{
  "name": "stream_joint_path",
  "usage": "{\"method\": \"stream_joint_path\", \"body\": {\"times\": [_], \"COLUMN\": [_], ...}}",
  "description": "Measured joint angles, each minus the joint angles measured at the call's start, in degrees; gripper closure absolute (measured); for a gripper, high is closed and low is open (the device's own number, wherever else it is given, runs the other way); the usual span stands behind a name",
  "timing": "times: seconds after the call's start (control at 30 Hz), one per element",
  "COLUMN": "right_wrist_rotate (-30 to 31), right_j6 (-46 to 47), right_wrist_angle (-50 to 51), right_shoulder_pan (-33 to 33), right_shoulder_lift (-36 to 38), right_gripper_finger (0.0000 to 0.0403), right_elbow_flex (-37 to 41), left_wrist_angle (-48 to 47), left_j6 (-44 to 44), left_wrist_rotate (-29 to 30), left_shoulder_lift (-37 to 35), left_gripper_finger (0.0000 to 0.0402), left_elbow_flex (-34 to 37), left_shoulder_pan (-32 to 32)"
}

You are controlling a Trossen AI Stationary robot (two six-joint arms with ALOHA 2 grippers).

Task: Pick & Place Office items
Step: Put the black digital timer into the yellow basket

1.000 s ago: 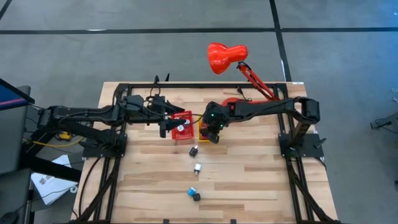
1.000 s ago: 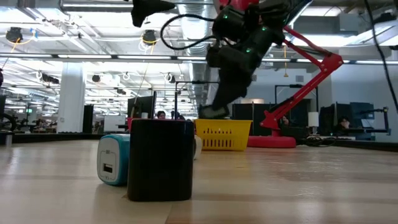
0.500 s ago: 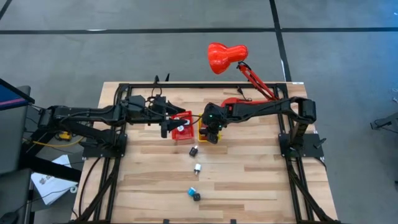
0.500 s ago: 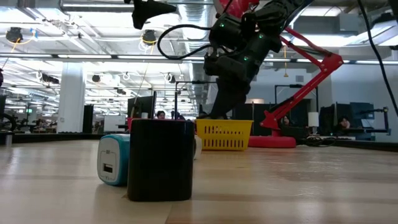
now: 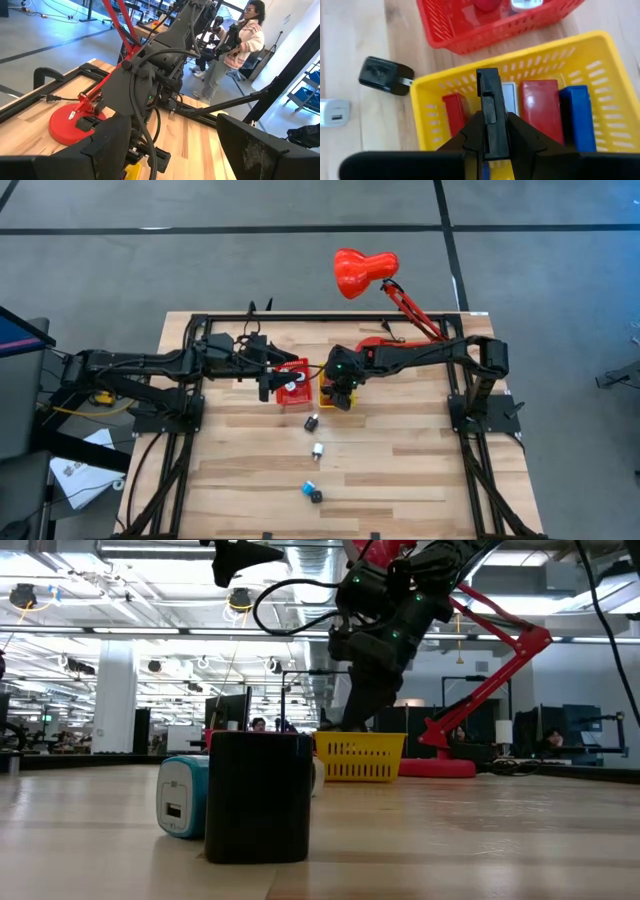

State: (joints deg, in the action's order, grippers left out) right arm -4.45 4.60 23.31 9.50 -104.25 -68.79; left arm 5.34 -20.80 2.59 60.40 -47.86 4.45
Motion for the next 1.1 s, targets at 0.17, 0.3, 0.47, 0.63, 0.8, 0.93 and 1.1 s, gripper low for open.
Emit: {"method": "stream_joint_path", "body": {"times": [0.17,0.3,0.47,0.63,0.8,0.93,1.1], "right_wrist_rotate": [1.6,1.7,2.7,4.4,4.5,6.2,7.1], "right_j6": [-0.3,-0.3,-1.1,-1.8,-1.8,-2.0,-4.4], "right_wrist_angle": [0.3,0.8,2.6,2.8,2.9,0.2,-1.2], "right_shoulder_pan": [0.0,0.0,-0.7,-1.5,-1.8,-2.1,-2.5], "right_shoulder_lift": [0.0,0.0,0.0,0.0,-1.8,-2.6,-2.6], "right_gripper_finger": [0.0350,0.0350,0.0350,0.0350,0.0349,0.0340,0.0334], "right_elbow_flex": [0.0,0.0,0.0,0.0,0.1,0.1,-0.1], "left_wrist_angle": [0.0,0.0,0.0,0.0,0.0,-0.1,-0.5], "left_j6": [0.0,0.0,0.0,0.0,0.0,0.0,0.0], "left_wrist_rotate": [0.0,0.0,0.0,0.0,0.0,0.0,0.0], "left_shoulder_lift": [0.0,0.0,0.0,0.0,0.0,0.0,0.0], "left_gripper_finger": [0.0112,0.0112,0.0112,0.0112,0.0112,0.0112,0.0112], "left_elbow_flex": [0.0,0.0,0.0,0.0,0.0,0.0,0.0], "left_shoulder_pan": [0.0,0.0,0.0,0.0,0.0,0.0,0.0]}}
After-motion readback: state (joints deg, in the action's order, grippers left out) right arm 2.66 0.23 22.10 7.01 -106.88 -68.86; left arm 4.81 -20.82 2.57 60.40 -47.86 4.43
